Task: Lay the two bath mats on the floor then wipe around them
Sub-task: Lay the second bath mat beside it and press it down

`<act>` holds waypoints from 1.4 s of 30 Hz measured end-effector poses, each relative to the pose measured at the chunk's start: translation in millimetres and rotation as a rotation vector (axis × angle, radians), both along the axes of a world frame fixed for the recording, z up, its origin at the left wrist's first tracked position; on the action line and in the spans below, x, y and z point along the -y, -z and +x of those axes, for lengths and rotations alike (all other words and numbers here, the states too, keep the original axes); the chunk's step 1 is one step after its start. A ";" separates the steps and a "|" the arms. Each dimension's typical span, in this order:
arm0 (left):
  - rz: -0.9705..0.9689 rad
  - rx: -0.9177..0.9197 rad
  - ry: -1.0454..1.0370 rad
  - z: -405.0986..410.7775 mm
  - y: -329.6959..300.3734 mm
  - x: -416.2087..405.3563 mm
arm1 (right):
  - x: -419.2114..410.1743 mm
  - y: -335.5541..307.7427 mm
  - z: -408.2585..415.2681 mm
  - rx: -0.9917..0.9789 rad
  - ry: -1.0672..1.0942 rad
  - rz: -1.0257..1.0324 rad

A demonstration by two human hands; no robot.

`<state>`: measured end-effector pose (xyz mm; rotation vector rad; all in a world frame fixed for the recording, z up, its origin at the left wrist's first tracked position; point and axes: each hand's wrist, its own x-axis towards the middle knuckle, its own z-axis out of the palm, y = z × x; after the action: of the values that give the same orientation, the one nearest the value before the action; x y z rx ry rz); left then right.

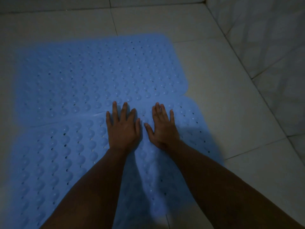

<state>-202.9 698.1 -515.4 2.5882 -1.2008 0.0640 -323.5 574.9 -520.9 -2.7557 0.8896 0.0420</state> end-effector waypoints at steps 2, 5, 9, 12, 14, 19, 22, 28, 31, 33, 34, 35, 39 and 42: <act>0.025 -0.027 -0.042 1.5 -8.0 -5.7 | 9.9 -15.6 2.4 -0.084 -0.017 0.165; 0.102 -0.102 -0.106 1.1 -23.2 -7.1 | 52.4 -53.8 28.5 -0.180 -0.010 0.510; 0.119 -0.128 -0.052 -24.9 -41.5 19.1 | 107.3 -99.8 38.2 0.018 0.210 0.553; 0.100 -0.142 0.102 -52.6 -36.5 56.2 | 119.8 -104.1 21.3 0.111 0.266 0.450; 0.128 -0.163 0.200 -68.2 -21.6 83.5 | 126.5 -97.9 12.2 0.164 0.268 0.374; 0.185 -0.093 0.298 -90.3 16.4 107.7 | 152.5 -75.7 -7.1 0.259 0.263 0.259; 0.135 -0.055 0.295 -90.3 20.2 108.4 | 161.6 -64.9 -12.7 0.305 0.246 0.222; 0.133 -0.117 0.287 -88.4 23.5 113.9 | 152.5 -48.3 -26.4 0.282 0.179 0.195; 0.298 -0.240 0.283 -91.4 5.0 116.7 | 156.0 -61.4 -28.5 0.140 0.176 0.210; 0.392 -0.356 0.273 -84.6 -9.0 131.3 | 163.3 -73.9 -24.1 0.040 0.212 0.249; 0.426 -0.431 0.270 -75.9 -20.8 140.9 | 164.3 -81.1 -24.1 0.005 0.217 0.274; 0.452 -0.518 0.273 -63.5 -35.6 149.3 | 162.9 -86.1 -25.6 -0.016 0.215 0.294; 0.424 -0.452 0.259 -25.4 -74.7 141.2 | 133.8 -76.4 -43.3 -0.089 0.140 0.314; 0.324 -0.346 0.224 -37.7 -71.5 105.5 | 108.3 -46.8 -60.5 -0.223 0.051 0.226</act>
<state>-240.5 592.5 -443.9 2.5519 -1.4479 -0.6461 -384.0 466.5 -474.1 -2.5499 0.9451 0.4218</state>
